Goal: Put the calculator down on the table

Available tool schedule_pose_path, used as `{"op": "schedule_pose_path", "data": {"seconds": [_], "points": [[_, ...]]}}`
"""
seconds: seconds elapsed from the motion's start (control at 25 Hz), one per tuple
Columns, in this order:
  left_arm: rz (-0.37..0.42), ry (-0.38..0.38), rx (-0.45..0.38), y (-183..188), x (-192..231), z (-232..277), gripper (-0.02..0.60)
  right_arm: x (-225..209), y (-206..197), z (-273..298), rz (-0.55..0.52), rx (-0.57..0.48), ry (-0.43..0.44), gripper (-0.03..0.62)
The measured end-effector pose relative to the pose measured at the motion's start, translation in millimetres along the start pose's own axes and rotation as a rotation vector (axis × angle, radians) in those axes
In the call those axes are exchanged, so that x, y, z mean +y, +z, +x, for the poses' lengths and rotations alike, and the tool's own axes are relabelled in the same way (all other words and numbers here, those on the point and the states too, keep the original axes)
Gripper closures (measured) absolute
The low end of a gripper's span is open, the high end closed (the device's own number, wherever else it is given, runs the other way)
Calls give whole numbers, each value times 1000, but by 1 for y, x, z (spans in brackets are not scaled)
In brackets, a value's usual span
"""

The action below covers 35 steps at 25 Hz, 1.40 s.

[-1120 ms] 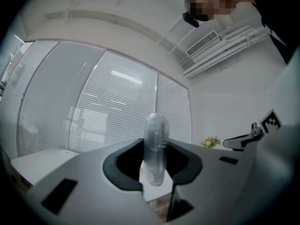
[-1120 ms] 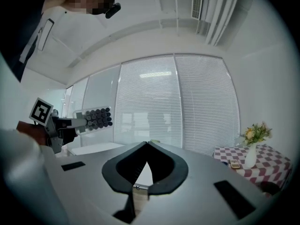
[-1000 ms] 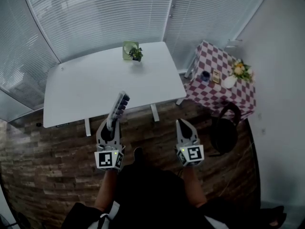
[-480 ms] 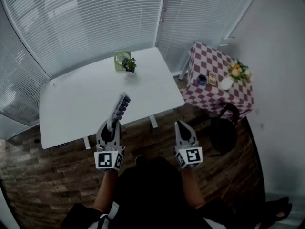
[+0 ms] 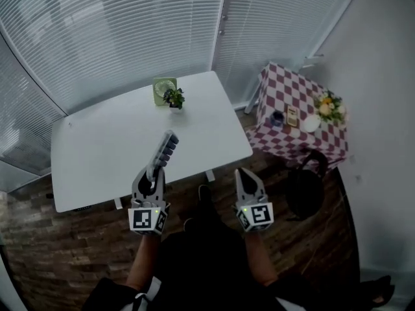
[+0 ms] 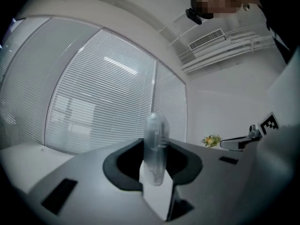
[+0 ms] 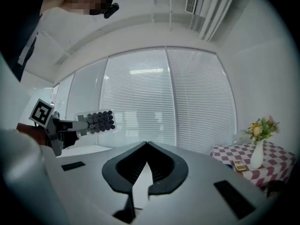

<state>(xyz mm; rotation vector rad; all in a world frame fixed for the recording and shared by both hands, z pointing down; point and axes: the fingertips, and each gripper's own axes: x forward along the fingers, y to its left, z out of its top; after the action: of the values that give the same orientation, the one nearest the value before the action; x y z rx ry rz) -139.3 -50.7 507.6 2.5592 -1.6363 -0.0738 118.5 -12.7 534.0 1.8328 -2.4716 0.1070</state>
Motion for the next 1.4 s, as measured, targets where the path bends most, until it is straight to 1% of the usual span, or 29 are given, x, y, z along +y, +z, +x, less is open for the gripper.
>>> {"op": "schedule_pose_path", "data": {"seconds": [0.2,0.36,0.6,0.96,1.2,1.32,1.4], "points": [[17,38,-10,9,17,35,480,-22,7,50,41,-14,38,588],[28,57,-22,16,26,67,480,-38,19,87,28,-35,62,588],[32,73,-24,26,32,111,480,-65,32,129,21,-40,67,588],[22,122,-12,24,46,137,480,-84,37,160,15,-36,84,588],[30,127,-5,24,44,148,480,-92,37,169,32,-34,92,588],[16,126,-11,23,44,149,479,-94,34,171,66,-28,97,588],[-10,126,-10,21,44,149,480,-95,32,172,70,-23,101,588]]}}
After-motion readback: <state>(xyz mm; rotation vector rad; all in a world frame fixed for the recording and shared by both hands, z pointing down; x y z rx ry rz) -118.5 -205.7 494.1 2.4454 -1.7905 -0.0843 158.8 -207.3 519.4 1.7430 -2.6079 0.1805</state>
